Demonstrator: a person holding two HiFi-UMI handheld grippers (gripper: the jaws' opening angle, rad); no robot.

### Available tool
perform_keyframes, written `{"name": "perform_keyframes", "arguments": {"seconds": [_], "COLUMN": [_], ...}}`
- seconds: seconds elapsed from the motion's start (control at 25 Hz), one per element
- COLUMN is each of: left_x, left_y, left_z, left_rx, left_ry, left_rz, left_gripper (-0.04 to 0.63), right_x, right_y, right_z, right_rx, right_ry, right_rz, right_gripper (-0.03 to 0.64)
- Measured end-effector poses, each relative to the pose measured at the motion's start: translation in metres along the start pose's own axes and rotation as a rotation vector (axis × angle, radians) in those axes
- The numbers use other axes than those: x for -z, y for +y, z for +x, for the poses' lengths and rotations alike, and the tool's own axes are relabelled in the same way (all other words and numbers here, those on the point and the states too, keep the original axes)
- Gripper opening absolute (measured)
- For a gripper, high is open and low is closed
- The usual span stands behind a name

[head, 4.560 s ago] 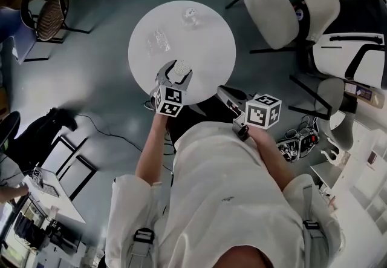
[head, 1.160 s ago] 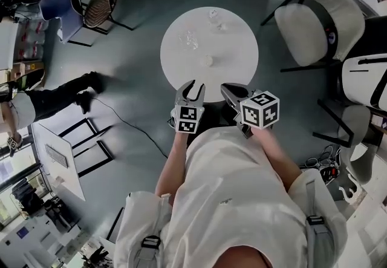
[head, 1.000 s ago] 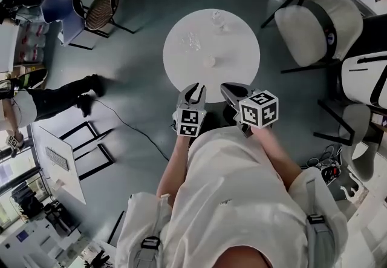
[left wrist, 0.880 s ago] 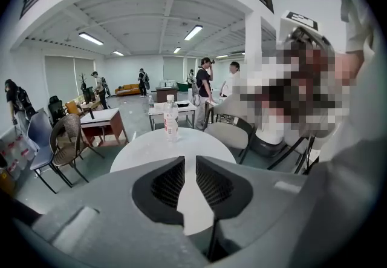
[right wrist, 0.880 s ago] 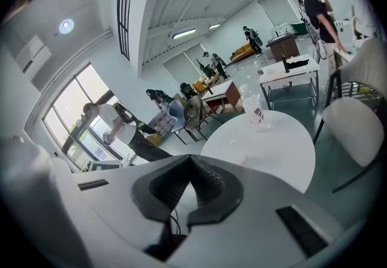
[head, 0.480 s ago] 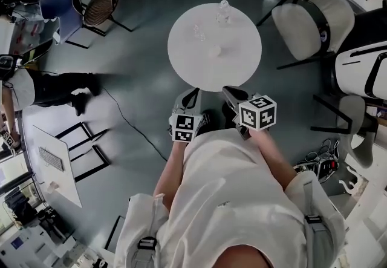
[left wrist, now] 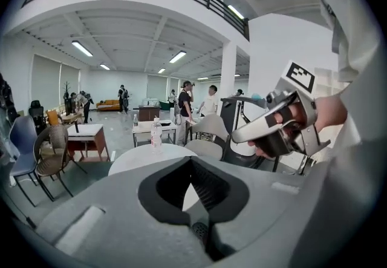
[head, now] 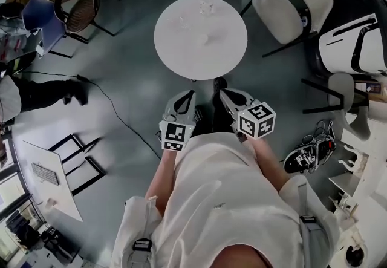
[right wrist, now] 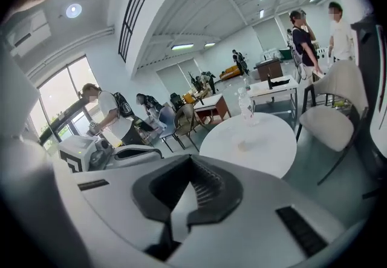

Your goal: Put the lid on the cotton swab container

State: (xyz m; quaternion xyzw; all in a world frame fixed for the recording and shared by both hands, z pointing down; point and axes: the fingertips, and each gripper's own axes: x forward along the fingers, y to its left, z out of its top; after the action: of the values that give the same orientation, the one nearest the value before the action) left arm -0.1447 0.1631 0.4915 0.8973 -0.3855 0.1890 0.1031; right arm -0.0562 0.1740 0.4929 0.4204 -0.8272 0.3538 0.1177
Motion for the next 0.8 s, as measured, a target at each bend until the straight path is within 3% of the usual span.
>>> {"name": "perform_keyframes", "arguments": {"seconds": [0.2, 0.36, 0.8], "left_x": [-0.038, -0.050, -0.061], "left_y": [-0.011, -0.014, -0.011], "left_z": [-0.029, -0.043, -0.057], "left_rx": [0.084, 0.127, 0.120], "left_ry": [-0.156, -0.163, -0.200], "left_rz": [-0.017, -0.047, -0.094], "left_gripper": [0.009, 0.009, 0.009], "right_x": [-0.032, -0.049, -0.052], "right_y": [0.013, 0.023, 0.036], "right_z": [-0.027, -0.049, -0.055], "right_rx": [-0.003, -0.003, -0.005], "right_ry": [-0.177, -0.272, -0.305], "right_rz": [-0.050, -0.099, -0.127], "right_gripper": [0.008, 0.006, 0.006]}}
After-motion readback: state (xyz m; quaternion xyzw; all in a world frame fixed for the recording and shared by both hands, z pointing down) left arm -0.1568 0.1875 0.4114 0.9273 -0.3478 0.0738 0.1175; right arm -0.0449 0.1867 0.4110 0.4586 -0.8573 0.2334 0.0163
